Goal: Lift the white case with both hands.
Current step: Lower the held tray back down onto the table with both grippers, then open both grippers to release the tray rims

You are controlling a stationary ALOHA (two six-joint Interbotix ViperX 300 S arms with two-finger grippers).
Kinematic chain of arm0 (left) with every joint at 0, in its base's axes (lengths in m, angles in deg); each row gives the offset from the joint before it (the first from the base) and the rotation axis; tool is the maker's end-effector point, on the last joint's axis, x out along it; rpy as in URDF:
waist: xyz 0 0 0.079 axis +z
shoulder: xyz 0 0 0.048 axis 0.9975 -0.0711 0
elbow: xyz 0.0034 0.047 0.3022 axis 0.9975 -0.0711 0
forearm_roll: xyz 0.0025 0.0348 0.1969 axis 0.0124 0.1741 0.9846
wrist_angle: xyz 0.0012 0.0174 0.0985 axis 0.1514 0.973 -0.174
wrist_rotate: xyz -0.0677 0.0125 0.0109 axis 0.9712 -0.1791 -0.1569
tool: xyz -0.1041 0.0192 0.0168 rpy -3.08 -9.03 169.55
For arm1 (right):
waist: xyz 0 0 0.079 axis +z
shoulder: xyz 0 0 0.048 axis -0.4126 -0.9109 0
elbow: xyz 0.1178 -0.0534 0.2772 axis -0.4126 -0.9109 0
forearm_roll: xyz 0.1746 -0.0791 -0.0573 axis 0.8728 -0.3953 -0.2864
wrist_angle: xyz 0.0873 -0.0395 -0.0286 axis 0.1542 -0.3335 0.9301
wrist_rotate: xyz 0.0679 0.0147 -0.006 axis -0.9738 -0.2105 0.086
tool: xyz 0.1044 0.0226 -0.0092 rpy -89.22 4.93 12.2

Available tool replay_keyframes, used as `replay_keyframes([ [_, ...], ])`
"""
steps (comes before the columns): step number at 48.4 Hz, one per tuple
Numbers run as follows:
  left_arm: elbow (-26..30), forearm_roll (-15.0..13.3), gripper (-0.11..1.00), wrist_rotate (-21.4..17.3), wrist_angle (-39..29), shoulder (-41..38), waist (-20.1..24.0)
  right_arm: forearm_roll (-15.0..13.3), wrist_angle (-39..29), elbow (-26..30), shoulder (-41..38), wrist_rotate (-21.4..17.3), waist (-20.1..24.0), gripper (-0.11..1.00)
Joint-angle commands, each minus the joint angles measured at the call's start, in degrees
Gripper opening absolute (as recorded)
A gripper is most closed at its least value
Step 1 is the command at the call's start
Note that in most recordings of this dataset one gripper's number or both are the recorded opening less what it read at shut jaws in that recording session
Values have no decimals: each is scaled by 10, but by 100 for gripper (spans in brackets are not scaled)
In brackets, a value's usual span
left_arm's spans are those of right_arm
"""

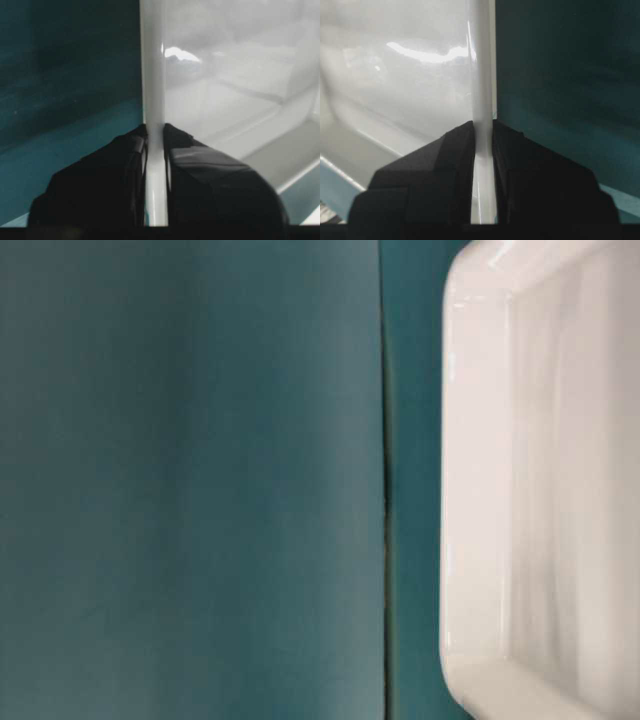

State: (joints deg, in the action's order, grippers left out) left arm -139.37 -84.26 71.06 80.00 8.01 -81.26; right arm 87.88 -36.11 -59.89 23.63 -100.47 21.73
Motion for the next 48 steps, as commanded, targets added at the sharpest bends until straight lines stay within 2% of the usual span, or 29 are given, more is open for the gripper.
replay_keyframes([
  [1,-9,2,5,-2,-5,-34,2,0,-4,-18,-26,2,0,10],
  [33,1,2,5,-3,7,-37,-5,0,-4,-16,-17,2,1,12],
  [37,2,2,4,-3,14,-39,-9,0,-3,-14,-17,2,0,19],
  [43,3,2,8,-3,16,-38,-15,0,-2,-10,-16,2,0,43],
  [48,4,2,26,-3,16,-35,-18,0,-3,-4,-10,2,1,66],
])
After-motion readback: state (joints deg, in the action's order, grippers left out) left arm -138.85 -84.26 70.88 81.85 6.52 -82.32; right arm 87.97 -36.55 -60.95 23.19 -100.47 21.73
